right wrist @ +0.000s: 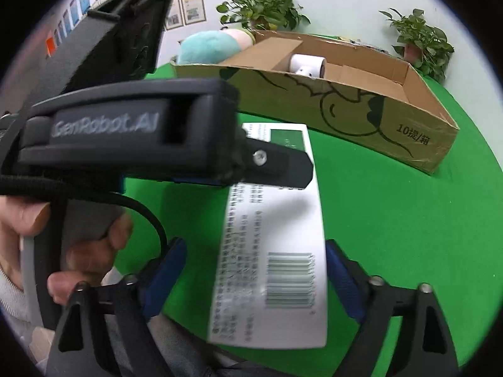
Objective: Organize objects
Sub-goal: 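Grasp the white-and-green caffeine medicine box with both tools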
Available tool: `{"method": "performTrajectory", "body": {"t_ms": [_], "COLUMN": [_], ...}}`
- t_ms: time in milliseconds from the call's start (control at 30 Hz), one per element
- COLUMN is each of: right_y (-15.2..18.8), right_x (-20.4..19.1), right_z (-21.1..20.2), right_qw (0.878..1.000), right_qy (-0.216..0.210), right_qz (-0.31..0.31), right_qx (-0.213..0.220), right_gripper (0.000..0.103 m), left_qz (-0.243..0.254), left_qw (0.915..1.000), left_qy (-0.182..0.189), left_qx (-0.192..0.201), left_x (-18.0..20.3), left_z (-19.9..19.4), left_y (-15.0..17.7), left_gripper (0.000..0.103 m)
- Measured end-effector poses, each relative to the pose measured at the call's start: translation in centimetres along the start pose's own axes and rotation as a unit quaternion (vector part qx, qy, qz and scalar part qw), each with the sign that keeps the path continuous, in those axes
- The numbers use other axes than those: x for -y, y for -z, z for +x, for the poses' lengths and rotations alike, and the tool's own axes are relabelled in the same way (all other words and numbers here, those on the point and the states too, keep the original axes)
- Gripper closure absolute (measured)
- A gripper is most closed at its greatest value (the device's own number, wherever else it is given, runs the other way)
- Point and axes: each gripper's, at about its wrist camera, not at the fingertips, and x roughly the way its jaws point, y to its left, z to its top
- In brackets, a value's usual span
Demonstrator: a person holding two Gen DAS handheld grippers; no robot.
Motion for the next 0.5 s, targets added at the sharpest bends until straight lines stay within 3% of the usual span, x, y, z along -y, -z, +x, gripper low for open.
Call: {"method": "performTrajectory", "body": {"t_ms": [33,67,267,367,433,500], "right_y": [0.0,0.0,0.5,0.6,0.7,0.9], "right_x": [0.2,0.4,1.4,2.0,2.4,2.5], "right_z": [0.1,0.2,0.0,-0.1,-0.2,-0.4], "right_qw": [1.0,1.0,0.997,0.994,0.992,0.989], "right_qy": [0.005,0.005,-0.028,-0.051,-0.064,-0.077], "right_qz": [0.006,0.015,0.065,0.094,0.11,0.123], "right_qx": [-0.004,-0.007,-0.007,-0.006,-0.005,-0.005], "right_gripper": [0.038,0.04,0.041,0.041,0.041,0.042], "left_qz": [-0.002,-0.004,-0.018,-0.019,-0.009,-0.008], "left_qw": [1.0,1.0,0.9998,0.9998,0.9999,0.9999], "left_qy": [0.003,0.007,0.001,-0.001,-0.005,-0.007], "left_qx": [-0.002,-0.001,0.005,0.003,-0.002,-0.003], "left_x": [0.0,-0.1,-0.7,-0.7,-0.6,-0.6], "left_z": [0.1,0.1,0.0,0.0,0.2,0.3], "left_y": [0.0,0.0,-0.1,-0.2,-0.3,-0.3], "left_gripper": [0.012,0.014,0.028,0.038,0.049,0.051]}}
